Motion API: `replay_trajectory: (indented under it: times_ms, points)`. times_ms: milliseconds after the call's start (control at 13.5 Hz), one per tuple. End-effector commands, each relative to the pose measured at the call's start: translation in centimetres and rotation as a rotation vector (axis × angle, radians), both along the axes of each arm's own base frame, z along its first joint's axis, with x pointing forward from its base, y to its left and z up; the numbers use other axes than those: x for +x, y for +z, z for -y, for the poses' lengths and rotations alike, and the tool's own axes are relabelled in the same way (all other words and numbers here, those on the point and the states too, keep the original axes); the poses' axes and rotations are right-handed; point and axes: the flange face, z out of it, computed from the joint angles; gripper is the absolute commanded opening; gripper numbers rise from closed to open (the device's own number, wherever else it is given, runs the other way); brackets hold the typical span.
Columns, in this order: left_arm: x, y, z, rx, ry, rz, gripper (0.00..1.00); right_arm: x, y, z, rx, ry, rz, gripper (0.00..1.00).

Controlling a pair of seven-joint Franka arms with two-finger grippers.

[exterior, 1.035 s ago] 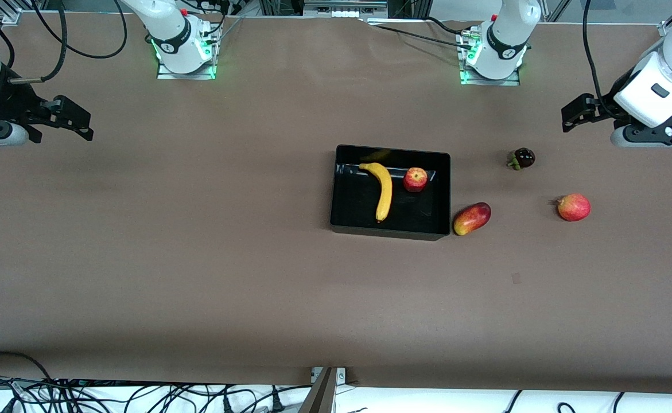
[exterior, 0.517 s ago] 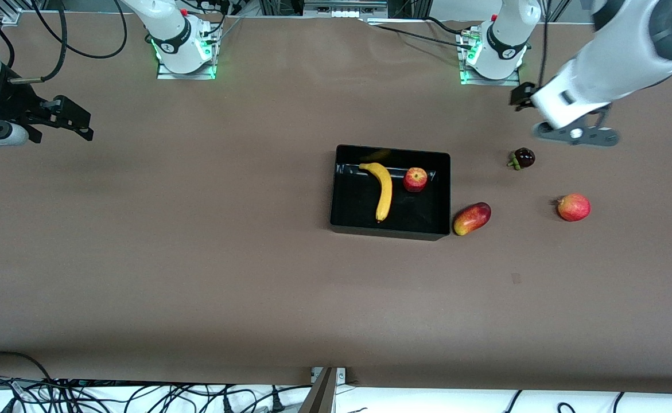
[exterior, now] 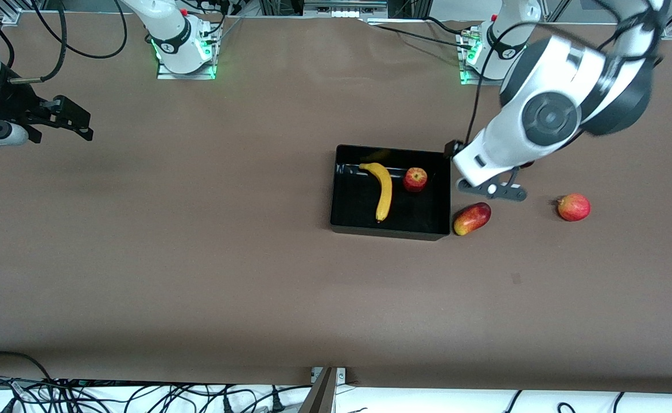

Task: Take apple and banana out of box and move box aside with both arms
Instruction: 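Reach the left gripper into the black box toward the red apple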

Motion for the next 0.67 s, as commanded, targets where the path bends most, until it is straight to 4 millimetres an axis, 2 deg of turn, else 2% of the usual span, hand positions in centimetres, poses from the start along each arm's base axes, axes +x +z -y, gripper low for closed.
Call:
replay_trajectory:
  times_ms: [0,74,148,222,370,517,591]
  points:
    - [0.4,-2.3,2.4,-0.005,-0.012,0.009,1.00,0.1,0.4,0.0,-0.014,0.007,0.000,1.00]
    - [-0.3,-3.3,4.3,0.004,0.002,0.026,1.00,0.1,0.4,0.1,-0.014,0.005,0.000,1.00]
    - [-0.4,-5.2,5.0,0.013,0.067,0.043,1.00,0.1,0.4,0.1,-0.016,0.005,0.000,1.00]
    - [-0.7,-7.9,5.4,0.013,0.099,0.049,1.00,0.1,0.4,0.1,-0.016,0.007,0.000,1.00]
    - [-2.5,-12.9,5.2,0.013,0.101,0.089,1.00,0.1,0.4,0.1,-0.016,0.005,0.000,1.00]
    - [-3.6,-15.0,5.2,0.041,0.081,0.119,1.00,0.1,0.4,0.1,-0.017,0.009,0.000,1.00]
    - [-5.0,-15.5,6.8,0.061,0.048,0.117,1.00,0.1,0.4,0.2,-0.017,0.007,-0.001,1.00]
